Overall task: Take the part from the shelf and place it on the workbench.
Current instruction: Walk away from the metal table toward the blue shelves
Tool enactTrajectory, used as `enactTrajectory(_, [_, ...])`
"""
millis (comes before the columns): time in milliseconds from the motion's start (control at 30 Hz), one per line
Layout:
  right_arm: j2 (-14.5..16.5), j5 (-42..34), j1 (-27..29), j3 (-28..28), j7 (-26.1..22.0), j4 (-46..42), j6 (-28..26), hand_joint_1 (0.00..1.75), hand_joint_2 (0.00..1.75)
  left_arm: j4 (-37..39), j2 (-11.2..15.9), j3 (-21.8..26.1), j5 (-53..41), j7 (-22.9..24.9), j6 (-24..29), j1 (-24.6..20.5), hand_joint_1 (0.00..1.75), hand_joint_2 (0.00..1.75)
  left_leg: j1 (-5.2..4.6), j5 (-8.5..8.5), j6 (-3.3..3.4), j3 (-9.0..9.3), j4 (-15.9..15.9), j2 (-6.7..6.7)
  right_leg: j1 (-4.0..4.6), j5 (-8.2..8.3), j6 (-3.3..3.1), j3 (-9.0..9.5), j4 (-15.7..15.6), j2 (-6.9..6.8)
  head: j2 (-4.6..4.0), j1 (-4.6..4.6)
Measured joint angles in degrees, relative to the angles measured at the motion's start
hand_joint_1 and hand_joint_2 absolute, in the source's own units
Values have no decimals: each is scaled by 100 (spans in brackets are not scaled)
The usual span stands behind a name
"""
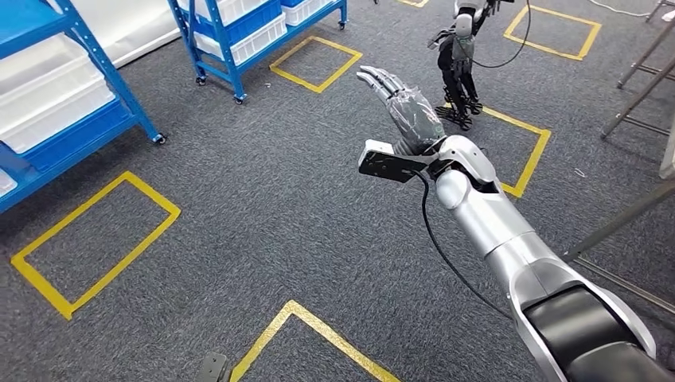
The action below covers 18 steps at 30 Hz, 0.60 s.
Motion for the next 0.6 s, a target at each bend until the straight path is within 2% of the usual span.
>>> enactTrajectory(33, [4,-1,-3,-14,-5,24,-27,0,175,0,1,8,4,12,-10,0,0,0,-3,199,8,222,-417,90,2,-14,17,12,3,-72,0,0])
enactTrajectory(67, [5,-3,-8,-34,-8,44,-59,0,175,0,2,14,7,25,-16,-9,0,0,-32,329,27,445,-823,225,15,-29,39,24,3,-133,0,0])
enactTrajectory(133, [2,-15,-4,-96,-14,94,-147,0,175,0,2,20,5,50,-14,-33,0,0,-84,448,84,721,-1344,406,46,-60,89,53,4,-248,0,4])
enactTrajectory(167, [-2,-25,22,-133,-28,123,-208,0,175,0,1,21,-1,68,-2,-42,0,0,-106,425,114,735,-1376,398,60,-69,116,70,-5,-301,0,4])
enactTrajectory(233, [-16,-55,125,-203,-98,180,-355,0,175,0,2,21,-26,114,56,-49,0,0,-91,446,180,757,-1412,254,52,-105,182,117,-11,-387,0,3])
enactTrajectory(267, [-34,-77,205,-241,-149,203,-431,0,175,0,3,21,-40,134,98,-56,0,0,-81,459,217,782,-1439,185,37,-165,215,118,50,-329,0,4])
enactTrajectory(300, [-75,-103,294,-291,-207,225,-507,0,175,0,4,22,-49,148,143,-73,0,0,-70,475,253,804,-1465,115,20,-276,239,64,211,-213,0,6])
enactTrajectory(367, [-198,-144,507,-429,-316,283,-631,0,175,0,11,25,-56,166,228,-119,0,0,-66,489,302,819,-1481,-40,-3,-599,259,-232,851,107,0,9])
enactTrajectory(400, [-256,-154,620,-501,-363,315,-671,0,175,0,16,27,-55,171,266,-136,0,0,-70,490,314,818,-1477,-122,-3,-733,260,-427,1208,198,0,9])
enactTrajectory(433, [-298,-152,729,-568,-393,345,-692,0,175,0,24,32,-54,176,298,-143,0,0,-77,488,321,819,-1471,-205,-1,-788,256,-583,1460,250,0,10])
enactTrajectory(467, [-318,-141,822,-637,-412,367,-702,0,175,0,36,39,-52,183,330,-143,0,0,-87,485,324,819,-1461,-285,1,-730,245,-658,1519,280,0,10])
enactTrajectory(500, [-330,-127,889,-703,-424,379,-706,0,175,0,48,48,-51,194,355,-142,0,0,-96,480,323,820,-1446,-356,2,-576,226,-637,1380,308,0,9])
enactTrajectory(533, [-339,-113,931,-775,-428,385,-708,0,175,0,60,55,-46,206,373,-144,0,0,-102,471,321,820,-1429,-425,3,-345,201,-519,1051,363,0,9])
enactTrajectory(567, [-341,-99,955,-843,-430,386,-710,0,175,0,68,62,-38,218,383,-152,0,0,-107,460,314,814,-1412,-484,3,-155,174,-364,674,480,0,9])
enactTrajectory(600, [-344,-89,973,-895,-430,386,-716,0,175,0,74,67,-29,226,381,-168,0,0,-110,450,302,803,-1394,-542,3,-23,158,-230,356,582,0,8])
